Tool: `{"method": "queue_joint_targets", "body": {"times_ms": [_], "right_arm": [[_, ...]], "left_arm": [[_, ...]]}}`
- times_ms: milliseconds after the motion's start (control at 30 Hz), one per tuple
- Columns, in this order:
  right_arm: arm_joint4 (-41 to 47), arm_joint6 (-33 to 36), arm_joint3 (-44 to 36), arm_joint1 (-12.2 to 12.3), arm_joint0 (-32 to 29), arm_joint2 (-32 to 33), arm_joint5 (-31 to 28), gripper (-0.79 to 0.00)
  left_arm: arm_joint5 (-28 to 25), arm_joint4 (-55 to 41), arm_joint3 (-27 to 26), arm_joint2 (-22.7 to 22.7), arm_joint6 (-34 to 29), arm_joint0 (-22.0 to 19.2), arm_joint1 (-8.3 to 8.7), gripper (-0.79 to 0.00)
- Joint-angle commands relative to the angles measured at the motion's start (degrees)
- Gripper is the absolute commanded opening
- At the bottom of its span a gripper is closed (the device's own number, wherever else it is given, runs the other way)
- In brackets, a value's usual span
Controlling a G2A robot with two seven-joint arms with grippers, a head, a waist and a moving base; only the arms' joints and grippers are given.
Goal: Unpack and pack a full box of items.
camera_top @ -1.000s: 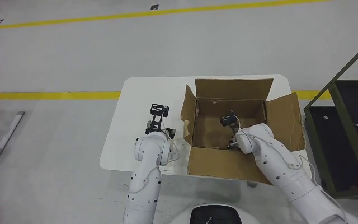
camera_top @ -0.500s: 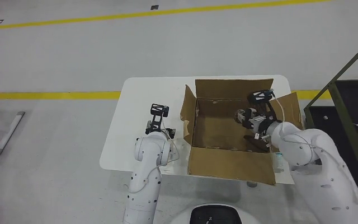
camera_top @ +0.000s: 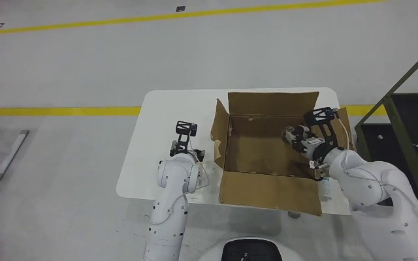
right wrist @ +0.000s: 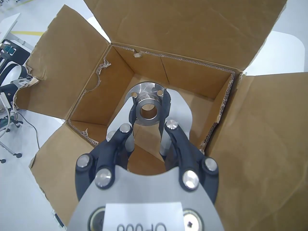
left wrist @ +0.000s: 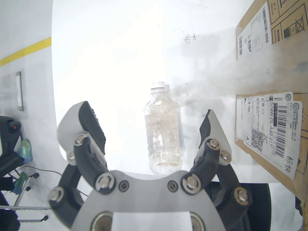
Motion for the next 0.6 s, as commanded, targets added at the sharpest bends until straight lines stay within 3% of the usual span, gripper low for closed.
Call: {"method": "queue_joint_targets", "body": {"times_ms": [0, 167, 367, 567], "right_arm": [[0.0, 0.0, 0.0, 0.0, 0.0, 0.0, 0.0, -0.785], [1.8, -5.2, -1.6, 0.1, -0.5, 3.2, 0.2, -0.785], [4.7, -9.5, -6.4, 1.0, -0.6, 15.7, 2.3, -0.785], [4.0, -7.1, -5.6, 2.0, -3.2, 27.2, 2.6, -0.785]], "left_arm": [[0.0, 0.0, 0.0, 0.0, 0.0, 0.0, 0.00, 0.000], [0.0, 0.0, 0.0, 0.0, 0.0, 0.0, 0.00, 0.000], [0.0, 0.0, 0.0, 0.0, 0.0, 0.0, 0.00, 0.000], [0.0, 0.0, 0.0, 0.0, 0.0, 0.0, 0.00, 0.000]]}}
